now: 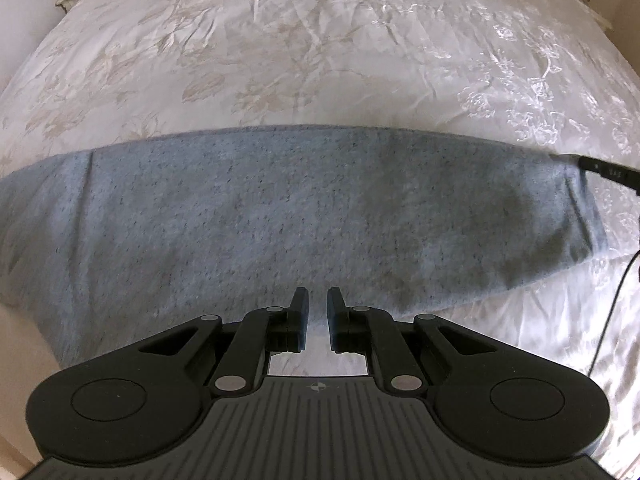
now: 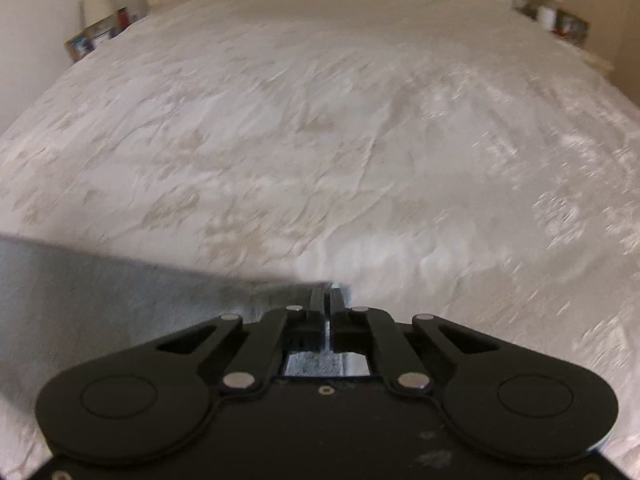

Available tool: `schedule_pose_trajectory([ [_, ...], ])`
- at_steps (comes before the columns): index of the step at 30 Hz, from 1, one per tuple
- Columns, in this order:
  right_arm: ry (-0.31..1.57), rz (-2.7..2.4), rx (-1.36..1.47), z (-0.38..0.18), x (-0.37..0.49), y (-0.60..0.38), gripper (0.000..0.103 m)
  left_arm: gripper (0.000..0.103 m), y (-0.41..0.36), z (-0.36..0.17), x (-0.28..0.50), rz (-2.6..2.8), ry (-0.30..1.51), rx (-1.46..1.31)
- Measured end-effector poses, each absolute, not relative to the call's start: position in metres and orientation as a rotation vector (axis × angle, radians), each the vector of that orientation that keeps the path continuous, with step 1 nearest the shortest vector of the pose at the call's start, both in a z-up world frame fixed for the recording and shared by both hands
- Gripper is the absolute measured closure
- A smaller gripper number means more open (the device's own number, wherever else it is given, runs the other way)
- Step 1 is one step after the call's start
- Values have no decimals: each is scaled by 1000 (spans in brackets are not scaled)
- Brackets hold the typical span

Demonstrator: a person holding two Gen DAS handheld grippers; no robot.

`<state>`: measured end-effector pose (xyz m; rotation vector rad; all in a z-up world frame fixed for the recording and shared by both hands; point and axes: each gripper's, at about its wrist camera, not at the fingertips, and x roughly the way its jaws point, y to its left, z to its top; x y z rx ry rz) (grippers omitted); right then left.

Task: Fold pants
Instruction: 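Grasp the end of the folded pants with the right gripper and lift it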

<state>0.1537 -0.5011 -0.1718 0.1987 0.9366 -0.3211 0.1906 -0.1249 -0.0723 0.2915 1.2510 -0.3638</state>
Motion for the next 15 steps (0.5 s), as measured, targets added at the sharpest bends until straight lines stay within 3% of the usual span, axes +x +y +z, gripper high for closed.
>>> schedule_pose_trajectory([
  [4, 984, -325, 228, -183, 157, -503, 100, 92, -138, -78, 195, -372, 1246, 302],
  [6, 951, -320, 291, -177, 145, -506, 88, 92, -142, -79, 196, -377, 1247, 302],
  [8, 925, -290, 370, -171, 129, -511, 42, 92, -146, -81, 197, -383, 1249, 303],
  [15, 993, -185, 489, -183, 95, -520, 42, 92, -156, -96, 205, -373, 1263, 328],
])
